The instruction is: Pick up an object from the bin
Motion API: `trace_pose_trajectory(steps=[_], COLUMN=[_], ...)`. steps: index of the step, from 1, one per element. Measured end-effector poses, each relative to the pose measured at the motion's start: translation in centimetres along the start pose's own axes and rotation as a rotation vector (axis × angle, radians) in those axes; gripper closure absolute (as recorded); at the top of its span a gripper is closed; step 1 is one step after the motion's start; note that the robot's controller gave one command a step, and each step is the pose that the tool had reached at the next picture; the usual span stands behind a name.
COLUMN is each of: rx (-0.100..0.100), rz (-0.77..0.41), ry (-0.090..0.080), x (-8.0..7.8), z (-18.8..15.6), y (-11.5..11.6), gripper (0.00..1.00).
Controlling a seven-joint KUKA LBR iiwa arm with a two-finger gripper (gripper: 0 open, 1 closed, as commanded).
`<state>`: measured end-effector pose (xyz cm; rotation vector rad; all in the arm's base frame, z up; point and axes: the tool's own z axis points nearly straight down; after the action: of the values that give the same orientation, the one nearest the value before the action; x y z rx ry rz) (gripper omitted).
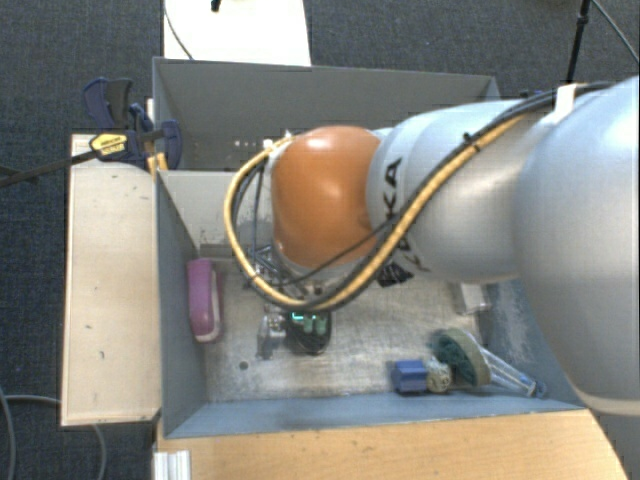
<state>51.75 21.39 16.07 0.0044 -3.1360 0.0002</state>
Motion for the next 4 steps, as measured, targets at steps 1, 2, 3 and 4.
trace_pose_trajectory(steps=[1, 2, 3, 4], rx=[0.003, 0.003, 0.003, 0.002], rz=[-0.222, -0.260, -0.235, -0.138], ry=[-0.003, -0.007, -0.005, -0.012], x=[-3.1, -3.2, -3.6, -4.2], z=[6.7, 7.8, 8.2, 7.9], y=[-7.0, -14.6, -21.0, -27.3], gripper=[0.00, 0.00, 0.00, 0.00])
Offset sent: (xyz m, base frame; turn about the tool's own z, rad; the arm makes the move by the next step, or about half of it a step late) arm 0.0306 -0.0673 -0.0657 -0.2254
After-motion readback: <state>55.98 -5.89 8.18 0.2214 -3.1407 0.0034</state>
